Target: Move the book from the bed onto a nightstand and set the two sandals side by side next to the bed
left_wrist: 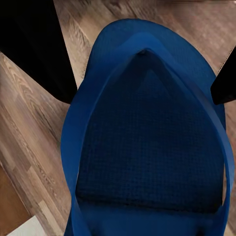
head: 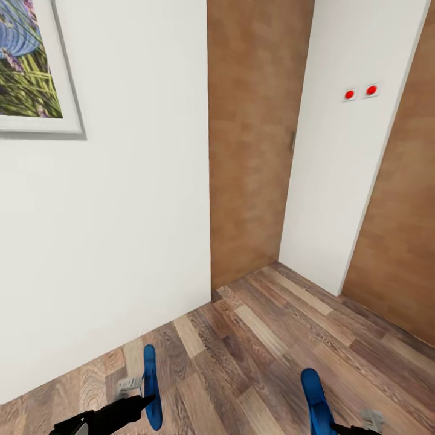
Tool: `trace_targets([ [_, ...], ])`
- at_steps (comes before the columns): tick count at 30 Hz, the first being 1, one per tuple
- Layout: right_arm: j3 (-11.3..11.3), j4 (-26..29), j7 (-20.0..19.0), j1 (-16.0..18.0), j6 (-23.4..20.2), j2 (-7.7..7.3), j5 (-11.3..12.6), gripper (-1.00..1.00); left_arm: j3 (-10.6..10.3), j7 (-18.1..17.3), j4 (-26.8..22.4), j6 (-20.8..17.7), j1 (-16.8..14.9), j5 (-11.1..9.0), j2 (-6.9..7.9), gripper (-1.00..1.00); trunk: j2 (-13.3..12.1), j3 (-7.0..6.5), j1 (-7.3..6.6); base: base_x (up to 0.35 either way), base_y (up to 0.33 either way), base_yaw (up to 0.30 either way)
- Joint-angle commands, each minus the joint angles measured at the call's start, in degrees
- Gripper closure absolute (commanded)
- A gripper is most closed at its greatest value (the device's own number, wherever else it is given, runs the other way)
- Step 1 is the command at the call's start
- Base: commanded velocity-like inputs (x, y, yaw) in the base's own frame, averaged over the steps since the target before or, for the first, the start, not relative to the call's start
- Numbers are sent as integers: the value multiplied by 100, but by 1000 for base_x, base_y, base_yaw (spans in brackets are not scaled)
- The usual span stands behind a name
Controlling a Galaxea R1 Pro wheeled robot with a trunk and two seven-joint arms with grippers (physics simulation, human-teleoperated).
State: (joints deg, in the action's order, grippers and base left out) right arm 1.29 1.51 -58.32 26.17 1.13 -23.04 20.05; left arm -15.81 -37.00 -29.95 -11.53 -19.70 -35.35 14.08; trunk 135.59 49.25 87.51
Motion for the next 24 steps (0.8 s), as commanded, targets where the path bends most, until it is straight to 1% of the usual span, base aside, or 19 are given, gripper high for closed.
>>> trace_targets([
  [1, 11, -2, -31, 2, 2, -1, 25, 100, -24, -9, -2, -50, -4, -58, 2, 100, 3, 6, -1, 0, 0, 288],
  [24, 11, -2, -31, 2, 4, 0, 25, 100, -27, 0, 4, -30, -4, -55, -1, 100, 3, 6, -1, 0, 0, 292],
])
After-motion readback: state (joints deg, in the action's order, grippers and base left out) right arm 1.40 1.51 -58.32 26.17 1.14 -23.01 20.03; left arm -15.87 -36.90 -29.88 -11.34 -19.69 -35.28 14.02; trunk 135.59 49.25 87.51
